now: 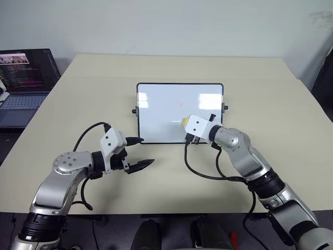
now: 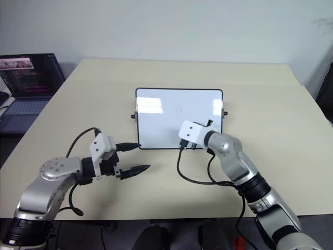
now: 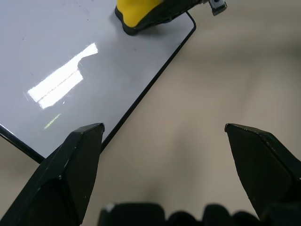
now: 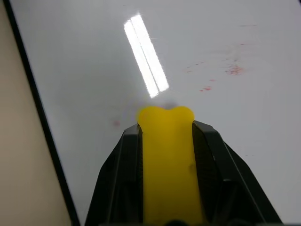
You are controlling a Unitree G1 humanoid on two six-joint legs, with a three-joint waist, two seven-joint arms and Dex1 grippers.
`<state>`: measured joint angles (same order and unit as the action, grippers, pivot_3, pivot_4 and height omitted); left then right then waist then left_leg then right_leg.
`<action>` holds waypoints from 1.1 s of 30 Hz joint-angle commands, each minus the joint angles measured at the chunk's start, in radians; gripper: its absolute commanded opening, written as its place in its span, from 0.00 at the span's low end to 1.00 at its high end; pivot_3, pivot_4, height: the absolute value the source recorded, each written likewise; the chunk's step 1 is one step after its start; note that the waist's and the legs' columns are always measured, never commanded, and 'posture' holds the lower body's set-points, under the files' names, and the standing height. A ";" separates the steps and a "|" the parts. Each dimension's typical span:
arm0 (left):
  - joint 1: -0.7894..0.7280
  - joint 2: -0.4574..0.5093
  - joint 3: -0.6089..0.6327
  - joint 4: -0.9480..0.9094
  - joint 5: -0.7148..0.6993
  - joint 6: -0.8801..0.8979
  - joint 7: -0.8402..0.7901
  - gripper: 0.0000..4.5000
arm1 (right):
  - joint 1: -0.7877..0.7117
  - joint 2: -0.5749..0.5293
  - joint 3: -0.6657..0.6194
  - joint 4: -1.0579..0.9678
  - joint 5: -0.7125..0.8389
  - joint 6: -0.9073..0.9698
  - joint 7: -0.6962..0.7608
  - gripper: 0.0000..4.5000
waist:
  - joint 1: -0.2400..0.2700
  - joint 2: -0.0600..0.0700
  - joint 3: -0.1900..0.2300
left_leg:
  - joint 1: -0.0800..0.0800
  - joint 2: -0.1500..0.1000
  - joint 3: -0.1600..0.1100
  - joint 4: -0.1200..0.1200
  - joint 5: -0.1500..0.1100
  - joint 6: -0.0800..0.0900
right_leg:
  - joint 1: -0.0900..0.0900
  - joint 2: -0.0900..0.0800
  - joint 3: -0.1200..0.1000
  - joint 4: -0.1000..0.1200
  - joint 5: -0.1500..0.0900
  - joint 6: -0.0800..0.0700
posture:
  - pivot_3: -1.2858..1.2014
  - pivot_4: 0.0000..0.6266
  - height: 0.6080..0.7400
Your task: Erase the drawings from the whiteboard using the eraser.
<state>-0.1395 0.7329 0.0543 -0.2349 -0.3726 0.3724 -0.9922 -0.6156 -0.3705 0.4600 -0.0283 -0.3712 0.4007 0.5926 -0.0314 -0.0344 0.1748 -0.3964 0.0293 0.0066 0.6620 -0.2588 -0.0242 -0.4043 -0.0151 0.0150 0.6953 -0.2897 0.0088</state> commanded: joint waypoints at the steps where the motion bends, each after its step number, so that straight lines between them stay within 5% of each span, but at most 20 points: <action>1: -0.003 0.004 0.005 -0.033 -0.011 -0.001 0.003 1.00 | 0.026 -0.012 0.039 -0.018 -0.013 0.018 0.059 0.25 | -0.001 0.000 0.000 | 0.000 0.000 0.000 0.000 0.000 0.000 | 0.000 0.000 0.000 0.000 0.000 0.000 | 0.52 0.24 1.00; 8: 0.002 0.004 0.007 -0.036 -0.011 0.001 0.003 1.00 | -0.032 0.041 -0.038 0.028 -0.020 -0.046 -0.087 0.25 | -0.001 0.000 0.000 | 0.000 0.000 0.000 0.000 0.000 0.000 | 0.000 0.000 0.000 0.001 0.000 0.000 | 0.52 0.24 1.00; 22: -0.021 -0.007 0.012 -0.059 -0.039 0.026 0.017 1.00 | 0.036 0.032 -0.037 -0.031 0.004 -0.054 -0.020 0.25 | 0.000 0.000 0.000 | -0.003 0.000 -0.001 -0.001 0.000 0.000 | -0.001 0.000 -0.001 -0.004 0.000 0.000 | 0.52 0.24 1.00; 33: -0.087 -0.021 -0.017 -0.129 -0.054 0.043 0.025 1.00 | 0.280 -0.002 -0.330 -0.421 0.195 0.237 0.007 0.25 | 0.007 0.001 0.001 | -0.005 0.000 -0.002 -0.001 -0.001 -0.001 | 0.000 -0.001 -0.002 -0.008 0.000 0.000 | 0.52 0.24 1.00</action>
<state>-0.2059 0.7179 0.0398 -0.3141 -0.4012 0.4126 -0.9708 -0.3644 -0.3604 0.1987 -0.3728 -0.2031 0.5976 0.6086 -0.0241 -0.0339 0.1753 -0.4011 0.0289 0.0048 0.6606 -0.2599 -0.0254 -0.4045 -0.0159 0.0129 0.6876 -0.2899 0.0092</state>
